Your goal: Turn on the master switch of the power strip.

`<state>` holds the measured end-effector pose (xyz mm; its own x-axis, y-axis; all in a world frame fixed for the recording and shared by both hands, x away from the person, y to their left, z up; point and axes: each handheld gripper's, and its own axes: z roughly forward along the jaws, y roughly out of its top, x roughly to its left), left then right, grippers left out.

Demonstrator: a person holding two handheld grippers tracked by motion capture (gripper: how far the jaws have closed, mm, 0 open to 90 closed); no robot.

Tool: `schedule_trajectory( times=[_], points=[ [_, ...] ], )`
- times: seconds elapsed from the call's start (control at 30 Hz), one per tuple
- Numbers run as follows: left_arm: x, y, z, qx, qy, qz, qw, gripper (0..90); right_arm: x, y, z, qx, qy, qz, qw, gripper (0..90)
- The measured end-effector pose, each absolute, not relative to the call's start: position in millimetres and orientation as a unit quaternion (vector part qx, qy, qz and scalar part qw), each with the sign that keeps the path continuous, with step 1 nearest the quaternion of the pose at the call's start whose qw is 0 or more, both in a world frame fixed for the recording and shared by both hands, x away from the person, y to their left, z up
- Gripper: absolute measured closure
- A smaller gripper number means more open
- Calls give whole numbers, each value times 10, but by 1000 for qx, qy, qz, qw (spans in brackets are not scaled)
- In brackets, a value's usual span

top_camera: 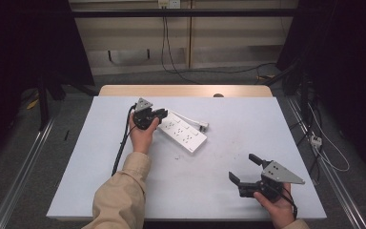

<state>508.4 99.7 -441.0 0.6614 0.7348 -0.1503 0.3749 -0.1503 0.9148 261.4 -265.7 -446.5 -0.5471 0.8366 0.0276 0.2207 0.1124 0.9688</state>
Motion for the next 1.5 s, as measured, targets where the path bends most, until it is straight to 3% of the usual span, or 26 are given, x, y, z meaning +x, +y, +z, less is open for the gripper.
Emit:
schedule_trajectory(
  times=[1.5],
  points=[
    [5217,901,-4499,748,386,172,512,878,2622,-2665,-4468,380,693,545,280,43]
  ],
)
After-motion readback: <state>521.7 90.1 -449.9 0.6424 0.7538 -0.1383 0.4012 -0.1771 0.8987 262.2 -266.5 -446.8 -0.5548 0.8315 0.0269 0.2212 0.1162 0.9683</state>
